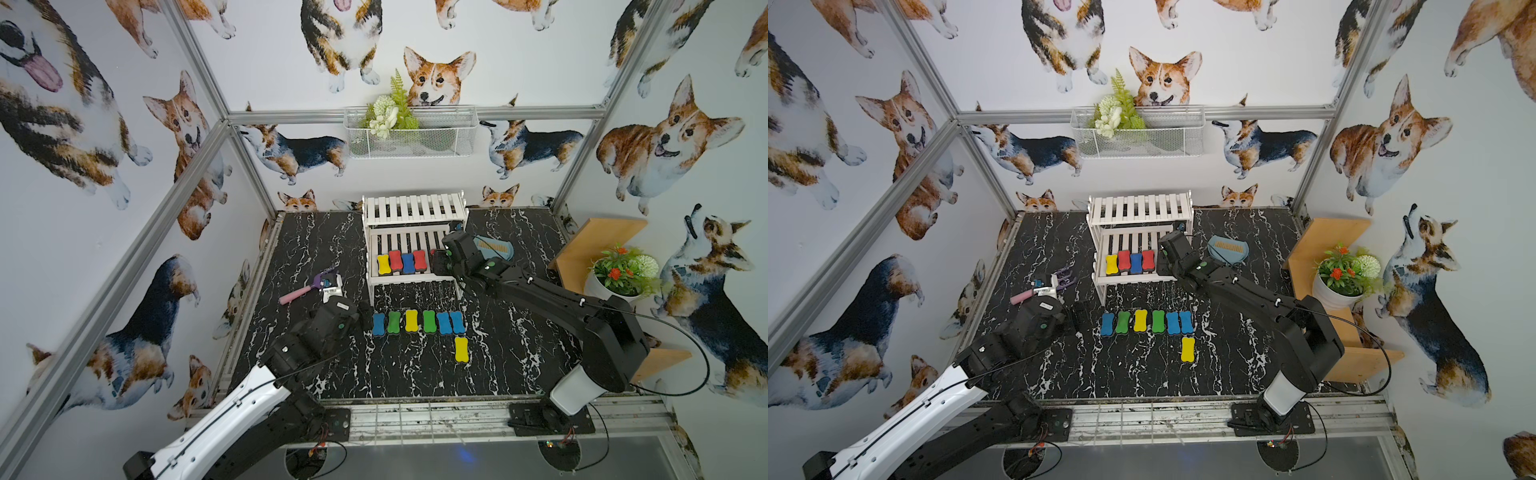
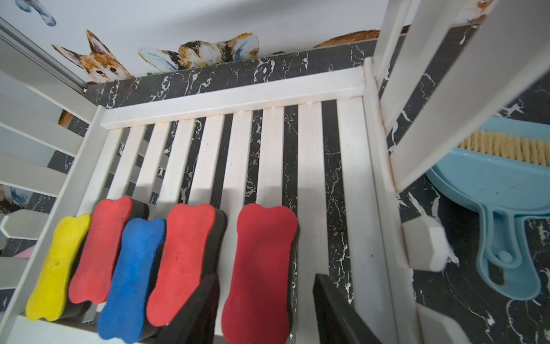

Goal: Remove the whiteboard erasers from the shelf
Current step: Pick up the whiteboard eraser from the shelf.

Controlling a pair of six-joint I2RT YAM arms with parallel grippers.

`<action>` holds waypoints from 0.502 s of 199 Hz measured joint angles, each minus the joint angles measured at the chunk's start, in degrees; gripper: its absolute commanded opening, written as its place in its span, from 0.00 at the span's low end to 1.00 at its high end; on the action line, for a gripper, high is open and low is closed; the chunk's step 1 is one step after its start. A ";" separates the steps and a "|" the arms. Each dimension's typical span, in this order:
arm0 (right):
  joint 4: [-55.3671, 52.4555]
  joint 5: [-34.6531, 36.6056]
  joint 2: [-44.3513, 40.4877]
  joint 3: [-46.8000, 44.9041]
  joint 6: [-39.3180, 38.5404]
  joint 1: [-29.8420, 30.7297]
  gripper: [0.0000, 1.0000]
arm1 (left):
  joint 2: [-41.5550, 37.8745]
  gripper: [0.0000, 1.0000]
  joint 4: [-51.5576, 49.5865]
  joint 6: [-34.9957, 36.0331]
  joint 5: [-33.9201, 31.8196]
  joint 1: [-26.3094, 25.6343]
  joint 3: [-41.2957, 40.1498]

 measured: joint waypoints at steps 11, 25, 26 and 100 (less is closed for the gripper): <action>-0.09 0.00 0.13 0.35 -0.02 0.00 0.60 | 0.04 0.99 0.09 0.00 0.04 0.00 0.00; -0.31 0.04 1.11 1.11 -0.09 0.00 0.60 | 0.37 0.99 0.15 0.00 0.09 0.00 0.00; -0.31 0.07 1.25 1.18 -0.11 0.00 0.60 | 0.39 0.99 0.15 0.00 0.09 0.00 0.00; -1.90 0.87 5.66 3.37 -0.42 0.00 0.58 | 0.63 0.99 0.15 0.17 0.04 0.00 0.00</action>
